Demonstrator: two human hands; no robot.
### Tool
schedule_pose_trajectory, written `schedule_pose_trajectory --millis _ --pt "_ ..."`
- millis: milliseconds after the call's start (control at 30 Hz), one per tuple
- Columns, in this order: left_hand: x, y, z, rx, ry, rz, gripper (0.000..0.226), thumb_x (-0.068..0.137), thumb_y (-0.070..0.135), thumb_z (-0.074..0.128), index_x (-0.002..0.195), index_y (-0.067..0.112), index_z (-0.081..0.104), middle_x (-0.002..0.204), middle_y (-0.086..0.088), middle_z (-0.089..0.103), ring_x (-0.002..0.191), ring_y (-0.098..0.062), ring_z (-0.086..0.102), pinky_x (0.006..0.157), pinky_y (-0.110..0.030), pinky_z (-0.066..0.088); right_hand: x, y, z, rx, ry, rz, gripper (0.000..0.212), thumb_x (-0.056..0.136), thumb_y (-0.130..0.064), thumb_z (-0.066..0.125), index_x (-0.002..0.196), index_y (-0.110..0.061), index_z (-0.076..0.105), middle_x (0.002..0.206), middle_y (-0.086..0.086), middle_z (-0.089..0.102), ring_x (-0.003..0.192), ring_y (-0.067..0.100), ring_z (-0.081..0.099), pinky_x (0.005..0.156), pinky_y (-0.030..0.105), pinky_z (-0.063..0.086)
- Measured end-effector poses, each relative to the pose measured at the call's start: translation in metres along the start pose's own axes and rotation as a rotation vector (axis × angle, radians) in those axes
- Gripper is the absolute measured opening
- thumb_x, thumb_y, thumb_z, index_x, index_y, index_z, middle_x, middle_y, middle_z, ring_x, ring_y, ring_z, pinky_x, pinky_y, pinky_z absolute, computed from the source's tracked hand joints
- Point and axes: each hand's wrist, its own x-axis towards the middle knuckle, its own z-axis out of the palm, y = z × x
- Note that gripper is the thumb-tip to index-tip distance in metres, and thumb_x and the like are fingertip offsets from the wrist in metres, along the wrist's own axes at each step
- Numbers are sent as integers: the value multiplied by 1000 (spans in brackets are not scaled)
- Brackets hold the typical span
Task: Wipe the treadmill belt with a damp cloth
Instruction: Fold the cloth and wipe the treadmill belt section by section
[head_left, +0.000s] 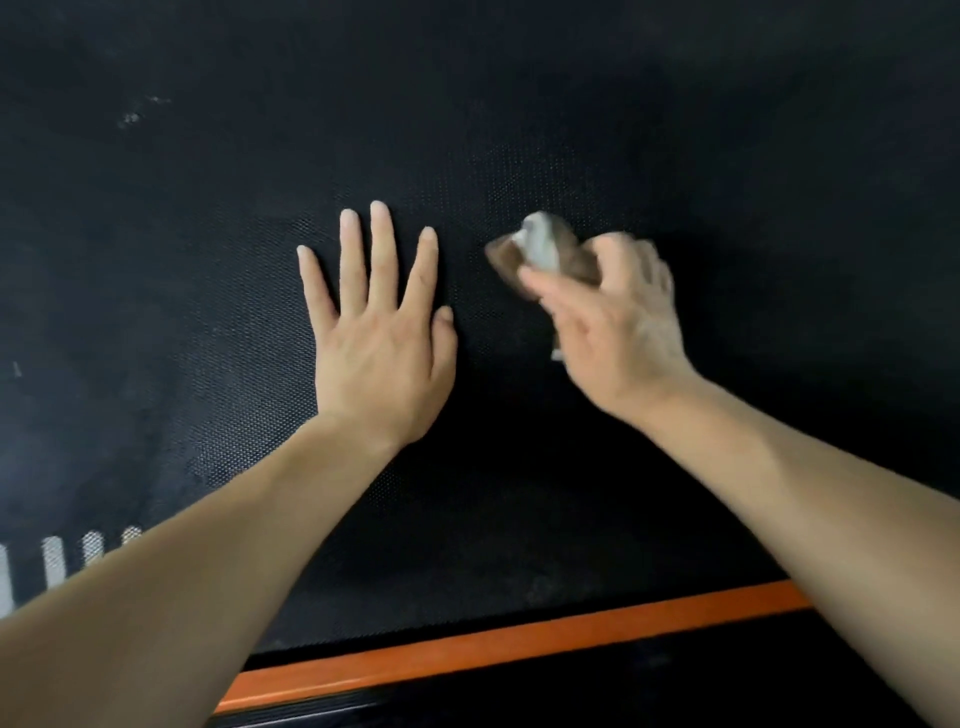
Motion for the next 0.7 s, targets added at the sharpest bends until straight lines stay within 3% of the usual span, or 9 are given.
schedule_pose_trajectory --millis 100,167,233,333,400,467,533,633,700 --pt "-1 1 0 13 -9 -1 63 102 38 29 161 16 23 170 -22 9 157 -43 3 122 -68 1 7 26 -6 -41 109 359 33 95 -28 54 125 -34 66 115 14 52 104 40 48 93 50 42" --pt "-1 3 0 19 -16 -4 63 102 39 29 161 17 23 169 -23 8 157 -44 2 122 -69 0 3 12 -4 -42 104 530 35 96 -28 54 129 -35 63 121 12 49 109 35 45 98 44 37" --pt "-1 4 -1 15 -28 -3 63 103 39 29 162 17 21 170 -24 6 157 -45 0 121 -70 0 -11 -17 0 -8 86 446 37 92 -27 54 126 -35 65 113 13 51 101 37 47 89 44 37" --pt "-1 5 -1 3 -40 -9 63 103 39 28 162 17 18 170 -23 3 157 -44 -3 121 -70 -1 -48 -47 2 56 -56 100 37 91 -26 54 124 -34 66 104 12 53 91 33 48 76 43 40" --pt "-2 5 -2 -3 -35 -8 62 104 38 28 162 17 19 170 -23 3 157 -44 -2 122 -69 -2 -58 -42 -4 96 -144 -62 35 93 -27 56 126 -34 65 105 11 54 92 32 48 76 45 41" --pt "-3 6 -2 -15 -28 -2 60 105 36 28 162 17 20 170 -22 4 157 -42 -2 123 -67 -3 -52 -22 -8 76 -144 -110 34 92 -26 58 123 -34 67 104 14 55 91 35 50 76 46 43" --pt "-4 6 -2 -33 -24 -9 60 104 34 28 161 19 23 170 -21 6 158 -41 -1 123 -66 -3 -43 0 -10 27 -63 -41 35 89 -23 58 120 -34 69 103 16 55 91 38 50 77 49 45" --pt "-6 8 -2 -43 -9 -10 58 104 33 28 160 19 27 170 -19 10 158 -40 2 124 -64 -2 -31 16 -13 8 26 274 33 93 -25 56 123 -33 68 111 15 53 100 39 48 89 49 43" --pt "-11 10 -1 -47 -13 12 57 106 35 26 160 19 26 171 -18 9 158 -39 1 124 -64 -2 -33 0 -9 -5 68 415 34 92 -25 58 124 -33 68 112 14 52 101 38 48 89 46 39"
